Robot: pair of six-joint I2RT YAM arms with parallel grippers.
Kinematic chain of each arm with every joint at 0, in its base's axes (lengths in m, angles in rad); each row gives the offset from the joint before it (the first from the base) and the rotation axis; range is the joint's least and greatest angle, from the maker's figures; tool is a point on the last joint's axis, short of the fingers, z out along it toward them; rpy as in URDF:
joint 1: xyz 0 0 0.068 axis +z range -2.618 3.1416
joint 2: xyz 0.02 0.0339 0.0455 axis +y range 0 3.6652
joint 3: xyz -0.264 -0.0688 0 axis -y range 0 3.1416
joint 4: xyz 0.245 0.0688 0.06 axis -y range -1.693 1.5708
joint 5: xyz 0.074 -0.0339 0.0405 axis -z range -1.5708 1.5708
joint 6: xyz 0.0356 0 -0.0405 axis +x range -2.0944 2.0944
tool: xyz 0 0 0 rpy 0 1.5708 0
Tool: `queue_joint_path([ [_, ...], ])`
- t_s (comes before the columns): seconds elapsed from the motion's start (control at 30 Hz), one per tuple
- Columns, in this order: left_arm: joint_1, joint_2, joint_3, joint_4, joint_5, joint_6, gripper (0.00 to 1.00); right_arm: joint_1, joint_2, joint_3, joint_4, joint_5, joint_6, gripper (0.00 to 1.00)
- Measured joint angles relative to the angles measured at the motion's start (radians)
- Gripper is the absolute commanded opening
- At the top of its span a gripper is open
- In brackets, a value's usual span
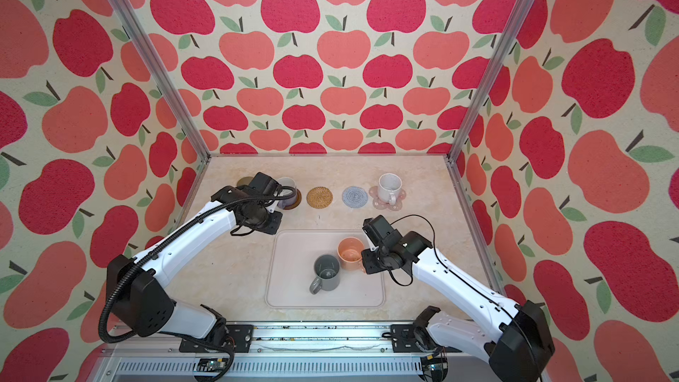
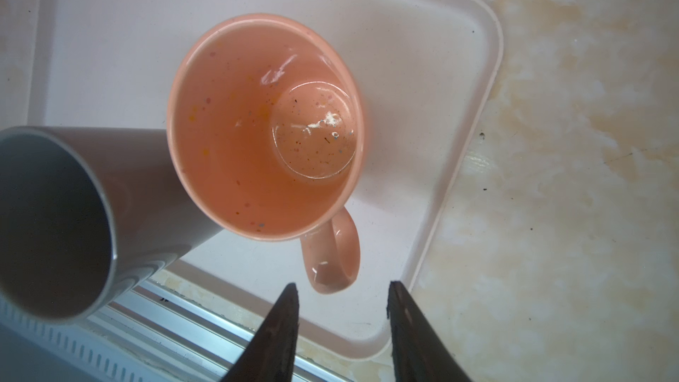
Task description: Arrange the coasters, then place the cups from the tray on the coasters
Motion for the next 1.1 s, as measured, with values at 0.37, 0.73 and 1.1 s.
queue_joint_path([
  [0.37,0.011,0.042,0.056,0.004,0.000,0.005,0.33,0.018,0.074,0.000,0.013,-0.007,-0.051,0.45],
  [0.73,0.023,0.046,0.061,0.006,0.000,0.007,0.33,0.018,0.144,0.000,0.051,-0.007,-0.082,0.44],
  [1.1,0.042,0.013,0.009,0.037,0.003,0.006,0.33,0.018,0.175,0.016,0.056,0.000,-0.095,0.44],
])
